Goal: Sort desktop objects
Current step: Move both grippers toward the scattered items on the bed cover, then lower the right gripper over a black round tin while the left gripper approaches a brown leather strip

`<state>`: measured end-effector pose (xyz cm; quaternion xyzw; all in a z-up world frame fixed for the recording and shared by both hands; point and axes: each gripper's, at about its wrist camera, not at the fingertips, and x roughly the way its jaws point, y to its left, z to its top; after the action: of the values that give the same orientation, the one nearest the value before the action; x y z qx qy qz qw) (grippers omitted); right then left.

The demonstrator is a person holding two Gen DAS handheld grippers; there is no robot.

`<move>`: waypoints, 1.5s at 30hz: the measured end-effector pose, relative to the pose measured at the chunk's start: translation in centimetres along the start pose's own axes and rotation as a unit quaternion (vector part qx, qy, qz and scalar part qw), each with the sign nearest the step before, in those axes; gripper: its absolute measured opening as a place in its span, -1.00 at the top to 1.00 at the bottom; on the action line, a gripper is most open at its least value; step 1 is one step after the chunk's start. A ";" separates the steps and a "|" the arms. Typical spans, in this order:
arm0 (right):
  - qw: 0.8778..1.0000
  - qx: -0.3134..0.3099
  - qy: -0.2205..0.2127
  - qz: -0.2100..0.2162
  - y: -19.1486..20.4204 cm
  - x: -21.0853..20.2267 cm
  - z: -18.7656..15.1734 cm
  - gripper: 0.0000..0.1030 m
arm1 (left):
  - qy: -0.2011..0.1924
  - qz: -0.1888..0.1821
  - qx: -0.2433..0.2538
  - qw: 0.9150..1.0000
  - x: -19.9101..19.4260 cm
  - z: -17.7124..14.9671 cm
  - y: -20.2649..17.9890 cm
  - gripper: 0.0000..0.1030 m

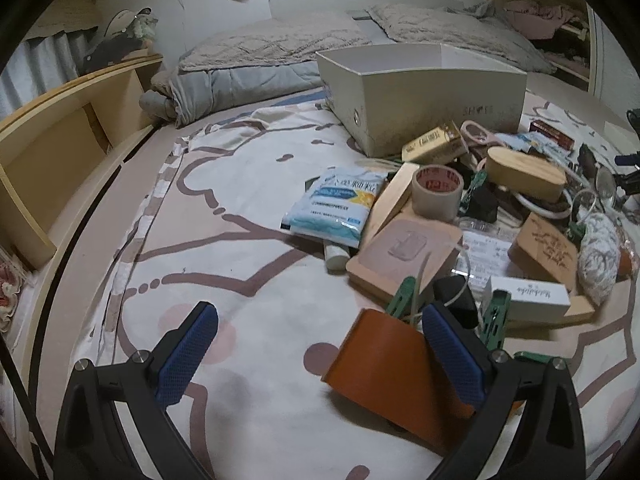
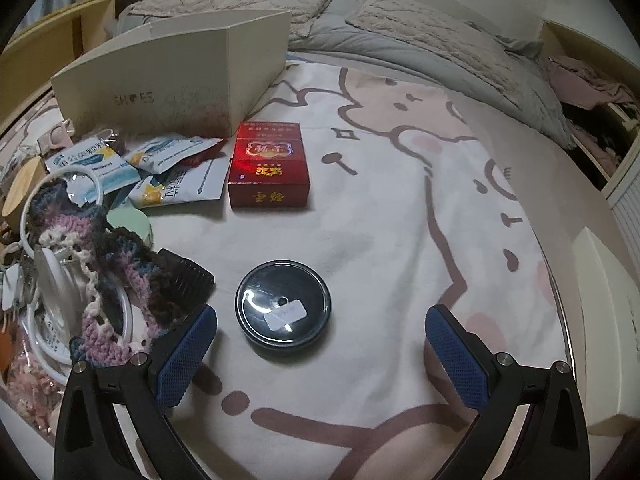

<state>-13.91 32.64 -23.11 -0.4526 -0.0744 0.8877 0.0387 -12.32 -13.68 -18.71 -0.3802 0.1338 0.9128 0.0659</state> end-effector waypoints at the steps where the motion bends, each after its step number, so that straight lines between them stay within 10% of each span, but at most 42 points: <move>1: 1.000 0.001 0.004 -0.001 0.0 0.2 0.0 -1.00 | 0.002 0.002 0.000 1.000 0.1 -0.1 0.0 -0.99; 27: 0.998 0.044 0.046 0.029 -1.0 2.2 -0.9 -1.00 | 0.036 0.074 -0.065 0.994 0.6 -2.7 6.3 -0.99; 45: 0.997 0.048 0.056 0.036 -0.8 2.9 -0.8 -1.00 | 0.009 -0.080 0.061 0.995 -3.4 -2.3 0.1 -0.99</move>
<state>-14.96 33.85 -25.77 -0.5013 -0.0133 0.8646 0.0327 -8.42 -14.55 -17.85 -0.3928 0.1590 0.8914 0.1611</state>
